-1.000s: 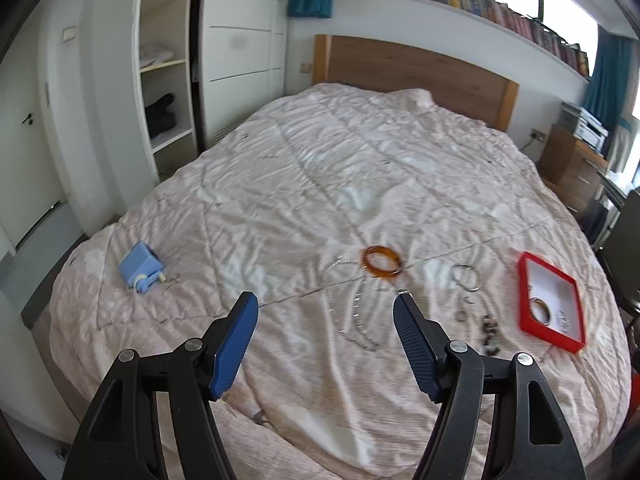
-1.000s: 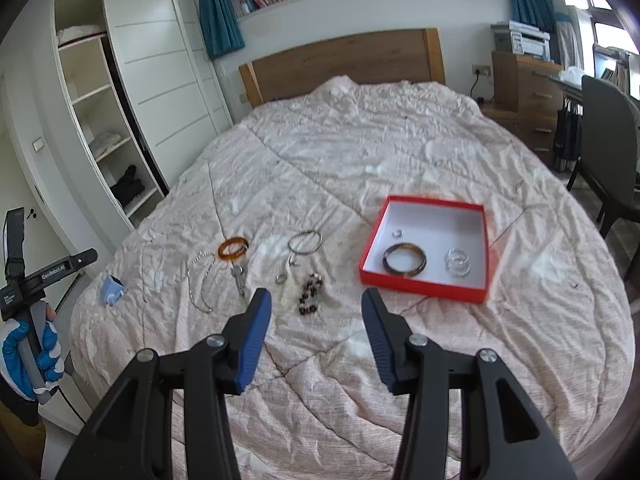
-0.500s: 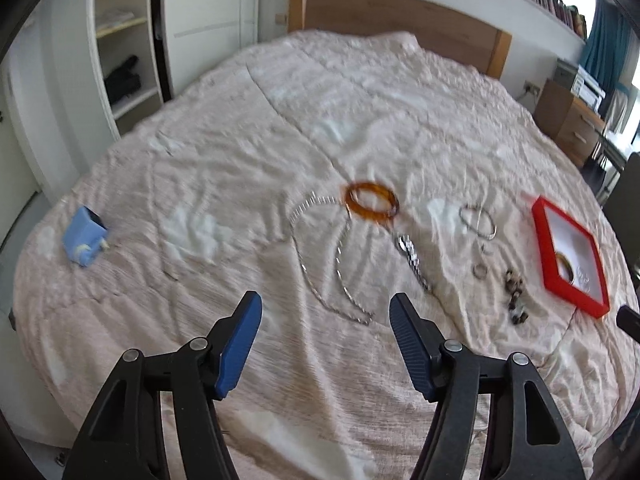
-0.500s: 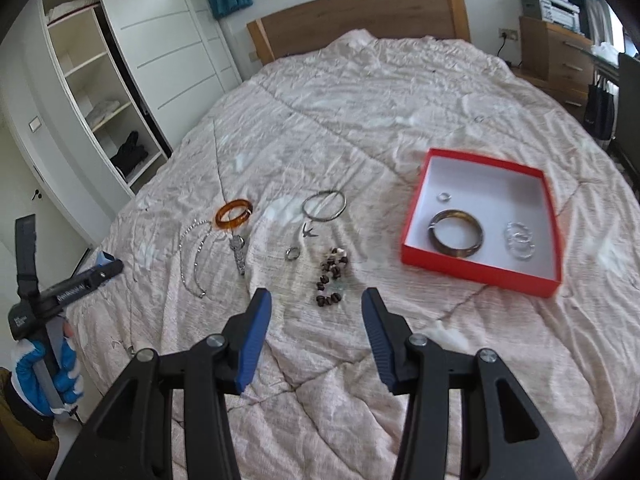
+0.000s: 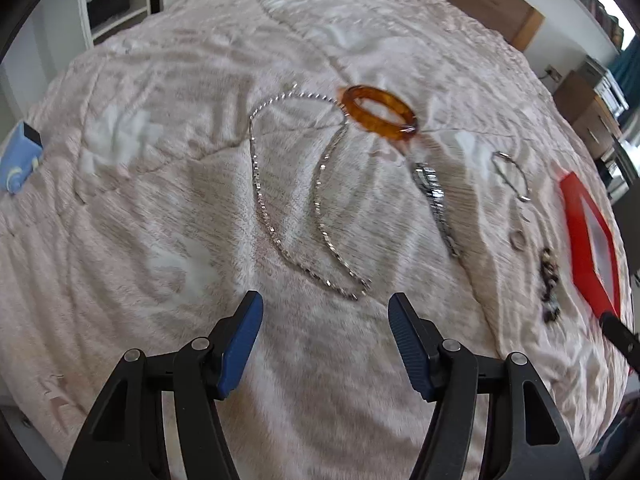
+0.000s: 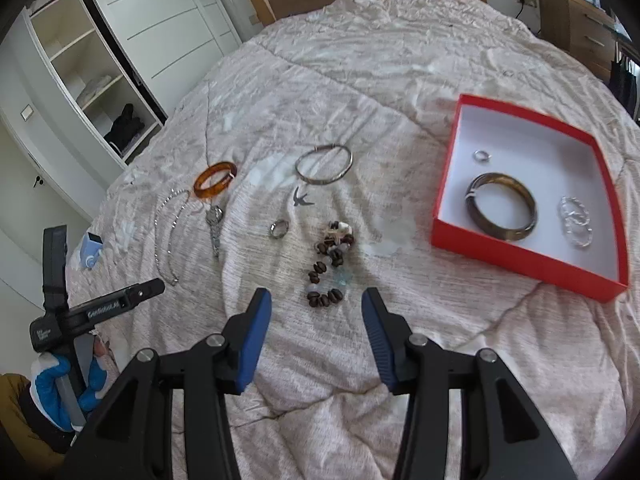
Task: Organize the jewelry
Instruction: 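Lift both tools away from the box toward the remaining jewelry, then grasp the silver chain necklace with the left gripper while the right grasps the beaded bracelet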
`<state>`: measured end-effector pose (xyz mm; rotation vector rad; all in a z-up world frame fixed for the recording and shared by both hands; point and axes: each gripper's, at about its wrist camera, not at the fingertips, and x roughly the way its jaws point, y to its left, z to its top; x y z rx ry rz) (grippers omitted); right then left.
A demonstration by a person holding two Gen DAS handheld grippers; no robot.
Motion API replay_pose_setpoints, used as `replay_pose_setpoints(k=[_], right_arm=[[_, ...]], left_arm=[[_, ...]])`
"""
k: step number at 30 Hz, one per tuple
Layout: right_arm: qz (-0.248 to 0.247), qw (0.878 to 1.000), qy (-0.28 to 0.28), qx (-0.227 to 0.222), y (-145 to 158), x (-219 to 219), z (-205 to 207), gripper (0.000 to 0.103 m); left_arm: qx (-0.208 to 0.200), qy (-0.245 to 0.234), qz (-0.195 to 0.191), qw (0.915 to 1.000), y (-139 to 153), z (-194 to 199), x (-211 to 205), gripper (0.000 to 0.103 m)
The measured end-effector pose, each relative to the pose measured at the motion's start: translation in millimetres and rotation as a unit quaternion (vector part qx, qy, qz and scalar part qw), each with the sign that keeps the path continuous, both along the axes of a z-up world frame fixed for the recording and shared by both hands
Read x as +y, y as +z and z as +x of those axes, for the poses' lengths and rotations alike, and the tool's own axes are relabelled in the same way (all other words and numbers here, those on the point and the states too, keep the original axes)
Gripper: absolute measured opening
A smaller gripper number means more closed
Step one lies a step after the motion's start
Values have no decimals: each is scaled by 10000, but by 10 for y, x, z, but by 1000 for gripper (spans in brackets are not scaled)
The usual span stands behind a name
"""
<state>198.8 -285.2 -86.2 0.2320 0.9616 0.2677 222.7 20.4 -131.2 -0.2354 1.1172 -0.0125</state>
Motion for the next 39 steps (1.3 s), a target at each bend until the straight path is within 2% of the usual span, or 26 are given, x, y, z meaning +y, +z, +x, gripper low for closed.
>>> replay_pose_setpoints(k=[5,12,26,27,29,30,33,37,39], right_arm=[[14,9999,59,158,-198,39,177,45],[72,9995,95,297,-391,102,433,45],[111,9991,68,401,-627,156,779,44],[104,9991,48,404,-641,155,788,41],[70,9992,28,404,-659,160,791,34],[81,9991,6,411,-669,149,778,28],[145,9989,-18,451,-684,108,746,18],[225,9985,-8,502,-673,93,668,14],[217,9984,42,518,-658,120,613,14]], left_arm=[[78,171,83,9998,-126,186,45,64],[-18,275,195,9994,-142,455,109,64],[-175,208,428,9987,-162,814,108,61],[-178,208,438,9987,-165,812,103,60],[-204,188,460,9986,-161,800,88,56],[-213,172,458,9986,-157,793,83,53],[-209,113,415,9989,-149,737,72,41],[-145,-7,327,9994,-140,644,55,17],[-89,-59,247,9996,-139,594,58,9]])
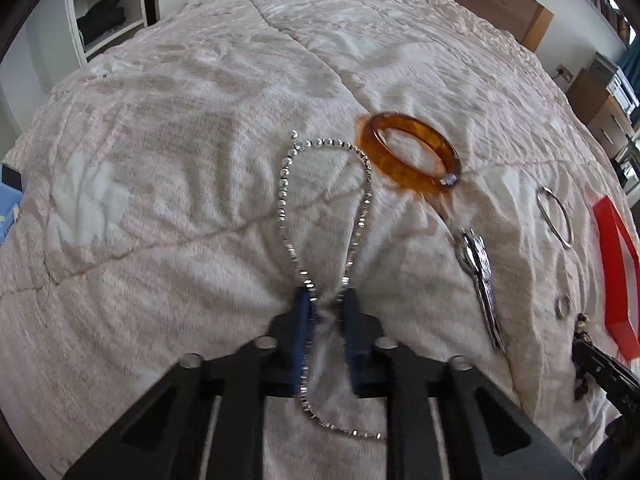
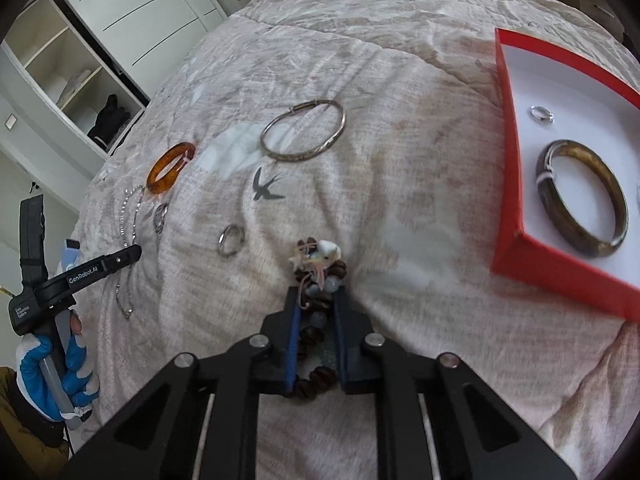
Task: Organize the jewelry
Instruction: 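Grasp the silver chain necklace with the left gripper while the right grasps the beaded bracelet, then carry the necklace and beaded bracelet over the red box with both grippers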
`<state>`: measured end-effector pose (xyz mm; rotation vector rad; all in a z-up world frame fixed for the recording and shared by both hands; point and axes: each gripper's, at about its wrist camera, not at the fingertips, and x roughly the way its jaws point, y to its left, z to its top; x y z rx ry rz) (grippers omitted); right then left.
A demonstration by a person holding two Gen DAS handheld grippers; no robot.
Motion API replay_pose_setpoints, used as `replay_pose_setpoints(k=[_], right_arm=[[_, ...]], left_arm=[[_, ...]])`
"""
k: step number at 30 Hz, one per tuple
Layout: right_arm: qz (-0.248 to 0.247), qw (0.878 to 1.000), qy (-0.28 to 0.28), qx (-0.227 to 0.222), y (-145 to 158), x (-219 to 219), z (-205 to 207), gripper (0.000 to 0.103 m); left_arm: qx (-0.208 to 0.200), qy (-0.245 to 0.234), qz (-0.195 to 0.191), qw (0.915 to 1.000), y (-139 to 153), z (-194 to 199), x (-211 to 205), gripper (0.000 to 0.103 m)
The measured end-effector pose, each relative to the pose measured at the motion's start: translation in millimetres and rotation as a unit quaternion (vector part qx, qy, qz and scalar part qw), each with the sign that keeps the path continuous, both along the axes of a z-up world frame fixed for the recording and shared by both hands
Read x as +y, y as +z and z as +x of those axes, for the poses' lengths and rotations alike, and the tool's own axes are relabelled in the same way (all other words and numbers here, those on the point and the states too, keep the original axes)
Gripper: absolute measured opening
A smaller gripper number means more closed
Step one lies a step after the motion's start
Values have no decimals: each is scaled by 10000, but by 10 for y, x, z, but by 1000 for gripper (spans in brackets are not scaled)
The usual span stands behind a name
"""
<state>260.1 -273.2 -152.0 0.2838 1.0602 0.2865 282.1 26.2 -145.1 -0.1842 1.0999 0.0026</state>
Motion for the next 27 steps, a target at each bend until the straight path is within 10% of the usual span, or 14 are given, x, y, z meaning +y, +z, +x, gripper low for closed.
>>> replay_pose_setpoints(k=[27], right_arm=[[-14,9956,21,-934,1096,22,-979,11]], left_arm=[[-839,-599,-335,9941,1043,-779,-212,4]])
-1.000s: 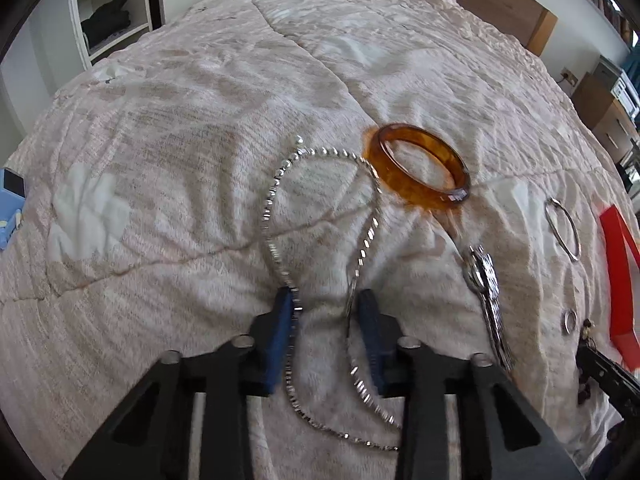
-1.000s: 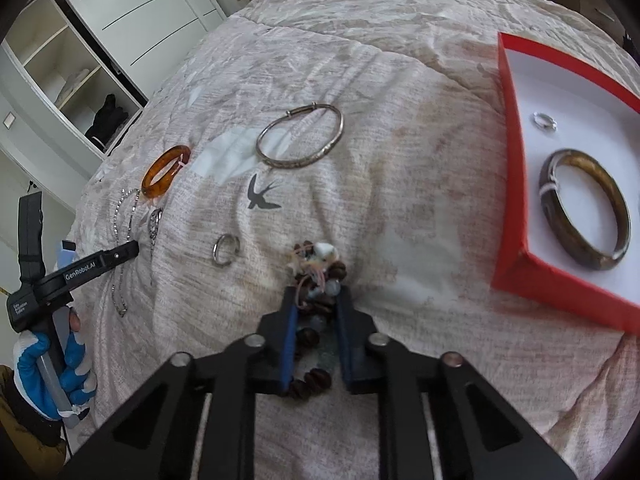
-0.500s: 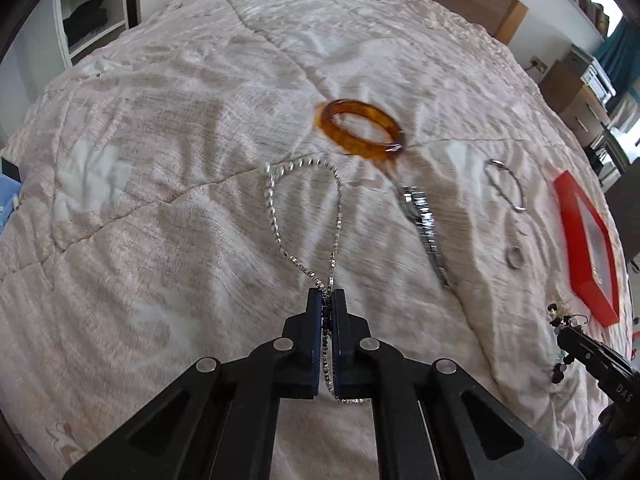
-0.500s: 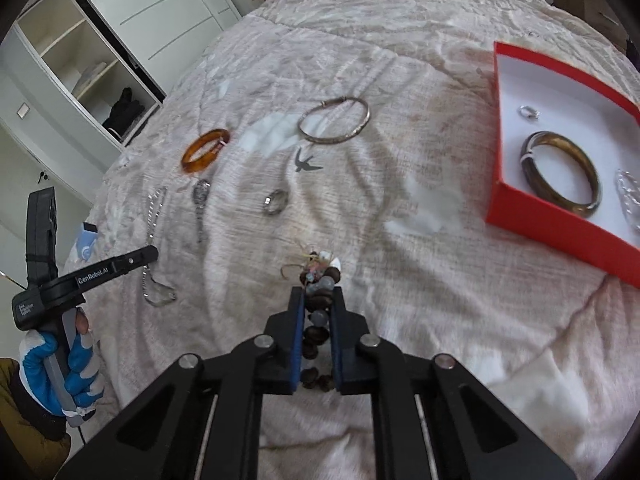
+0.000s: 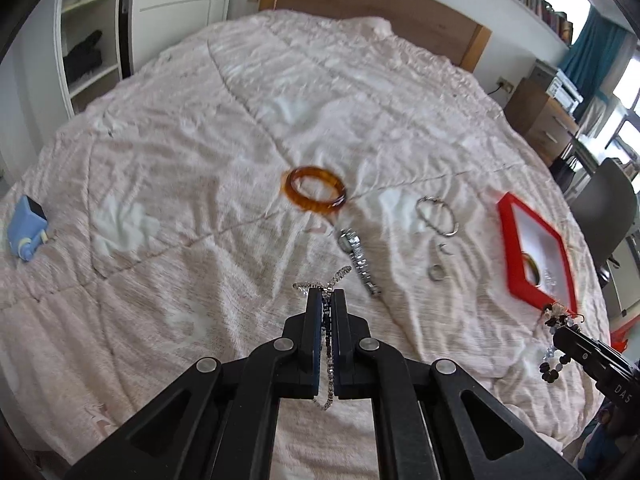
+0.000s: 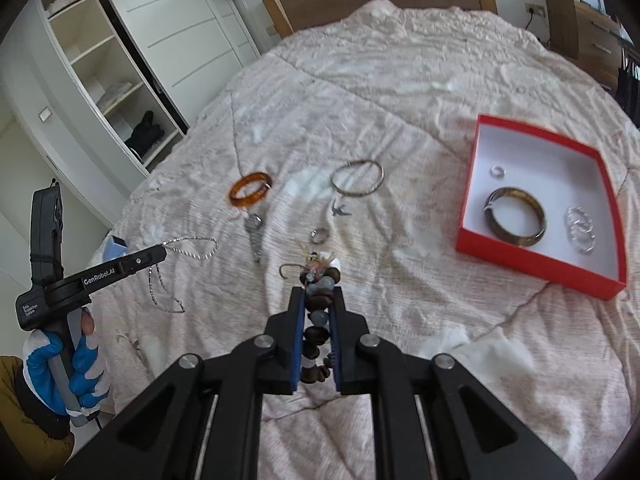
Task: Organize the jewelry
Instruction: 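Carry the necklace and beaded bracelet over the red box with both grippers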
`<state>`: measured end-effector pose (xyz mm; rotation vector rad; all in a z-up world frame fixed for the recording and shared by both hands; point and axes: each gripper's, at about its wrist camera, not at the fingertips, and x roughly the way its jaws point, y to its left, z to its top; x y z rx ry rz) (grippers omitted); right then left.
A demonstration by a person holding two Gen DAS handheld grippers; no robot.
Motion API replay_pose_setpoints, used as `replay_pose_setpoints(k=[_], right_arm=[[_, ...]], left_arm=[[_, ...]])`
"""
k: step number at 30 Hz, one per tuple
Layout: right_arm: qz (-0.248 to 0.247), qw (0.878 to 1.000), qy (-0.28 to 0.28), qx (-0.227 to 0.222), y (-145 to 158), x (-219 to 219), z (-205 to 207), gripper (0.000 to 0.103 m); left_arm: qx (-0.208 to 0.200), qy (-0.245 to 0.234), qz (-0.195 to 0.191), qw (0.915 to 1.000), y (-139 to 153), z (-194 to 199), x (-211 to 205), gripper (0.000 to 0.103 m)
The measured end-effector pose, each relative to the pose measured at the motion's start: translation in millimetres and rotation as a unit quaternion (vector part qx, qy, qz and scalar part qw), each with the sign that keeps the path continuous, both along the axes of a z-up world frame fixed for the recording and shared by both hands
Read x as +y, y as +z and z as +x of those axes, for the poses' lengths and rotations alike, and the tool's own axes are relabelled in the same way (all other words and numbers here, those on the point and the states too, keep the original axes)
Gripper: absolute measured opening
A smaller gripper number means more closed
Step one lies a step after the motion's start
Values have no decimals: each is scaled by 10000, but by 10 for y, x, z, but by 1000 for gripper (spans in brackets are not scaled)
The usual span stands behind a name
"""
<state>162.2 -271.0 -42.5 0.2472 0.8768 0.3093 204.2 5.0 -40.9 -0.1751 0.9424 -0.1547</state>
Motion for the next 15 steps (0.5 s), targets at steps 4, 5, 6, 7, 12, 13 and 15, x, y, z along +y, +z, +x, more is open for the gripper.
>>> replay_pose_setpoints(k=[4,5,6,7,12,13,15], right_arm=[[3,9998,-29,-201,185,-7,-197,11],[10,9997,-41,-261,237,-15,-255,11],[11,9995,-55,-314,282,-24,-307,11],[13,9993,-68,-358,316,-33,-353,11],[36,9981,-147,-592,498,-99,-593,11],[37,9977,-171,-652,544,-118,-651,11],[41,9971,-208,-734,615,-147,-729,11]], left_arm=[[-225,-66,-1,9997,224,-173,-33,4],[-268,-79,2,9996,268,-211,-37,4],[-331,-101,6,9994,329,-261,-48,4],[-393,-127,10,9991,387,-312,-62,4],[-635,-254,67,9976,613,-523,-177,4],[-681,-282,87,9972,660,-564,-212,4],[-749,-325,120,9966,733,-635,-270,4]])
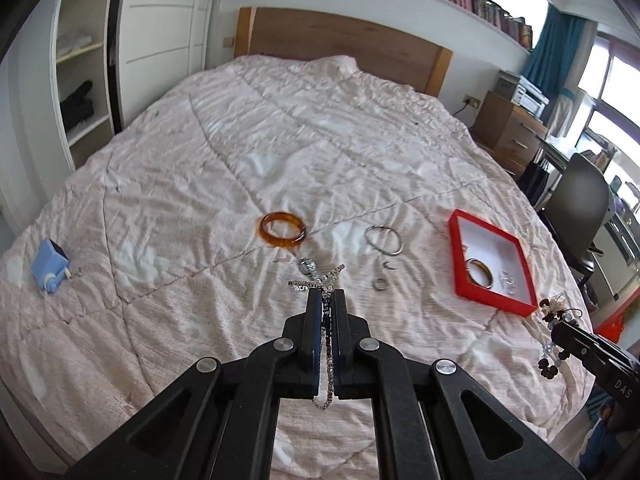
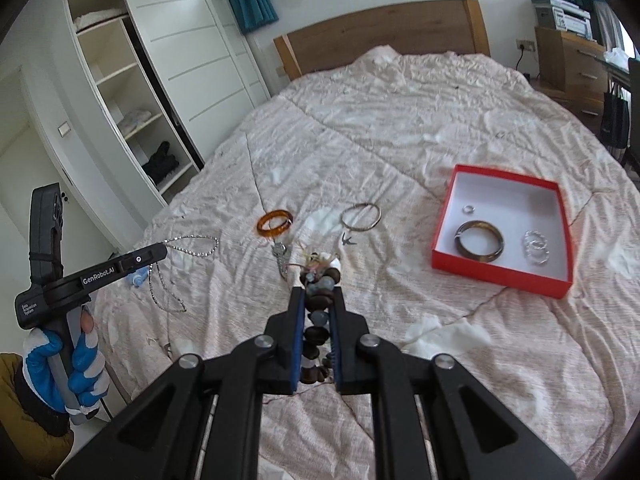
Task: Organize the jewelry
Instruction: 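Carry the necklace and beaded bracelet over the red box with both grippers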
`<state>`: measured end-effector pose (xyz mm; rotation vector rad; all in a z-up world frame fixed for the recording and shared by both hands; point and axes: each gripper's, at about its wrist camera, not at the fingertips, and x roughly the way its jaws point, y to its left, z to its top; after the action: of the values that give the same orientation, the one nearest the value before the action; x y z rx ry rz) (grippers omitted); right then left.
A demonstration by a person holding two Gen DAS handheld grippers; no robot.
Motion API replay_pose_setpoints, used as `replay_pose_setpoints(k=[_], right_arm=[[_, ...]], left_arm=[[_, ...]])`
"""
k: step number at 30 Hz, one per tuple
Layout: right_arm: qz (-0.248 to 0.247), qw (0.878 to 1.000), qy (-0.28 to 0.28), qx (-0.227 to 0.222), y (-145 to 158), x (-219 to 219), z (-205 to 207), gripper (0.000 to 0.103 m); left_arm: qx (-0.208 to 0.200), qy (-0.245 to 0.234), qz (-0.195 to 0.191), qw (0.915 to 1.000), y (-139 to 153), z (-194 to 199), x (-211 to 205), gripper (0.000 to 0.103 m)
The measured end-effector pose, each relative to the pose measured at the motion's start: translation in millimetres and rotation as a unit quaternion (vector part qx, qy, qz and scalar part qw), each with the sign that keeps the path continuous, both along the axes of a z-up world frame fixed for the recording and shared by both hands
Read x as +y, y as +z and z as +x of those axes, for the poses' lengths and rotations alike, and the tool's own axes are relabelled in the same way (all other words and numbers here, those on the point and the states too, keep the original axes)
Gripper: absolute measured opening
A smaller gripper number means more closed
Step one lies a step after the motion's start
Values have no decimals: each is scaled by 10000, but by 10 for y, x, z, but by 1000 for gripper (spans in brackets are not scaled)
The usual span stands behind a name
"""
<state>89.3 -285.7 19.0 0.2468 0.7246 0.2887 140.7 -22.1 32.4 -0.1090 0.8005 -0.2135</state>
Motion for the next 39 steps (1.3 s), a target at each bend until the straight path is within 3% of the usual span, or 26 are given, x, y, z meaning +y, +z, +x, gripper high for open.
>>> replay_pose_setpoints(k=[20,39], right_arm=[[-57,9965,-622,-561,440,-653,-511,11],[-83,9904,-1251,-588,536,-1468,-288,11]], left_arm=[[-667,-606,596,9941,534,-419,-938,4],[-763,-1074,929,9869,584,-113,-1738,4]])
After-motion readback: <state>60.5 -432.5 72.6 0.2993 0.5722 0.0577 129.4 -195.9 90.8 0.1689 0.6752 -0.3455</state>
